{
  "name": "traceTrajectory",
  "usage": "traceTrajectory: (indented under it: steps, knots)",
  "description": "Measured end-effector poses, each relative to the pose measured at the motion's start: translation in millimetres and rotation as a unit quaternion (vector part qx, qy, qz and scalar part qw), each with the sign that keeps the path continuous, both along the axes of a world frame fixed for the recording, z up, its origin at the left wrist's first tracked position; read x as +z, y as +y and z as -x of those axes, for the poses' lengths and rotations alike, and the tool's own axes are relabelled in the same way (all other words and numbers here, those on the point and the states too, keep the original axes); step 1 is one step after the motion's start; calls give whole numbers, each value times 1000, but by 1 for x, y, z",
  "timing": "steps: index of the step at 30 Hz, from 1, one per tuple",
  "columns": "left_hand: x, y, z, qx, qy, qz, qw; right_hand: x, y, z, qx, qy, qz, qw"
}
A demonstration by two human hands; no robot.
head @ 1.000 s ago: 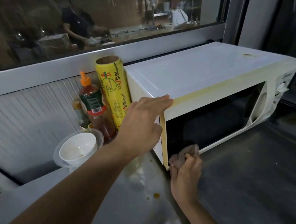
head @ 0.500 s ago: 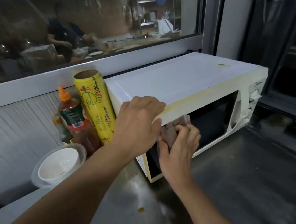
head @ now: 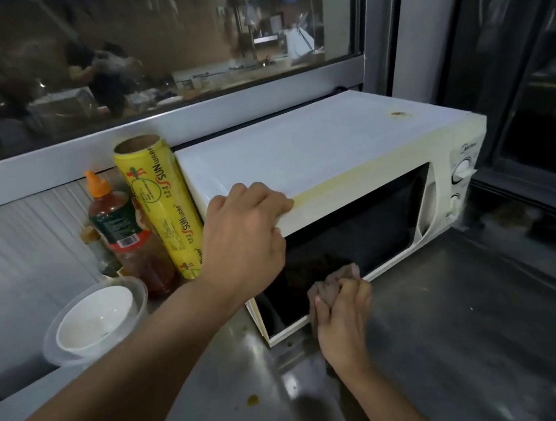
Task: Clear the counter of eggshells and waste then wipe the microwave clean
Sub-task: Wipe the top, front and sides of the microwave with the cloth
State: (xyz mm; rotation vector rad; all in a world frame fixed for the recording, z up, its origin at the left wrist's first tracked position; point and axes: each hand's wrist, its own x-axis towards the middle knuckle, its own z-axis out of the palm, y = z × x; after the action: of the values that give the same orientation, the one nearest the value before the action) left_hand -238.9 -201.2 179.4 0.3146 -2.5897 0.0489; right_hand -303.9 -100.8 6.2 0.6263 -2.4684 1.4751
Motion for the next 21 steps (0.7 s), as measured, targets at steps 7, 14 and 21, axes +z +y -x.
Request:
traceTrajectory:
  steps: [7, 14, 21]
  knots:
    - [9, 6, 17, -27, -69, 28, 997, 84, -17, 18, -53, 85, 157, 983]
    - [1, 9, 28, -36, -28, 12, 999, 70, -20, 17, -65, 107, 118, 985]
    - [-1, 9, 32, -13, -20, 7, 1000, 79, 1, 72, -104, 106, 153, 977]
